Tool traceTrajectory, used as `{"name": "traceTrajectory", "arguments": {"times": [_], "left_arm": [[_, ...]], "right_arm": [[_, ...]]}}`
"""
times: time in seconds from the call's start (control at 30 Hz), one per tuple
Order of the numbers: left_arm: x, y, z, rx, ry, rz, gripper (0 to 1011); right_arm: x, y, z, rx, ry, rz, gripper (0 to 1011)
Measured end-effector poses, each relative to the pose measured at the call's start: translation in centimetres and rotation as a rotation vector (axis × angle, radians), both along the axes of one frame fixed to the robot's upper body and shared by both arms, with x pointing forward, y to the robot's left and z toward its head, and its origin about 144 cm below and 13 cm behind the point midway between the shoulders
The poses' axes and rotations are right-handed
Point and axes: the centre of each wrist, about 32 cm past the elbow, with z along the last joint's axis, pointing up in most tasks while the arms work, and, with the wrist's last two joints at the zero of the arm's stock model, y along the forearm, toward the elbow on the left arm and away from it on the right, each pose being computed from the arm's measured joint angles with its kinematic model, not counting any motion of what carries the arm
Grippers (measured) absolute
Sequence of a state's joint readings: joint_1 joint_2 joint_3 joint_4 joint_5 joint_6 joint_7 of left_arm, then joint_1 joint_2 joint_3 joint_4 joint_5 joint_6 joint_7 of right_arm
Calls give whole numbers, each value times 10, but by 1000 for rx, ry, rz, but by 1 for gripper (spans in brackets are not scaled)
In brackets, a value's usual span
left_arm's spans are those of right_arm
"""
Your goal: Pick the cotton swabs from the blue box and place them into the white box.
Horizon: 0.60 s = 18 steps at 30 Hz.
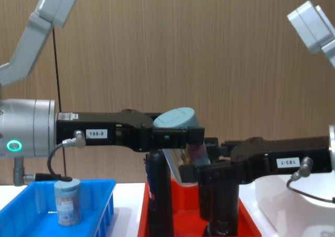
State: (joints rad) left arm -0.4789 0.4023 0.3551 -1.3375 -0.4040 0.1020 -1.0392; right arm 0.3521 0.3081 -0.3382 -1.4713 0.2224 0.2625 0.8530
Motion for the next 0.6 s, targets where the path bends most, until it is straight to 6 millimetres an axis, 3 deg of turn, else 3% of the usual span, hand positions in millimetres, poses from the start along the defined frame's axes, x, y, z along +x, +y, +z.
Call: {"name": "traceTrajectory", "arguments": {"times": [0.6], "left_arm": [[0, 0, 0, 0, 0, 0, 669]], "right_arm": [[2, 5, -4, 9, -3, -11, 1002]]}}
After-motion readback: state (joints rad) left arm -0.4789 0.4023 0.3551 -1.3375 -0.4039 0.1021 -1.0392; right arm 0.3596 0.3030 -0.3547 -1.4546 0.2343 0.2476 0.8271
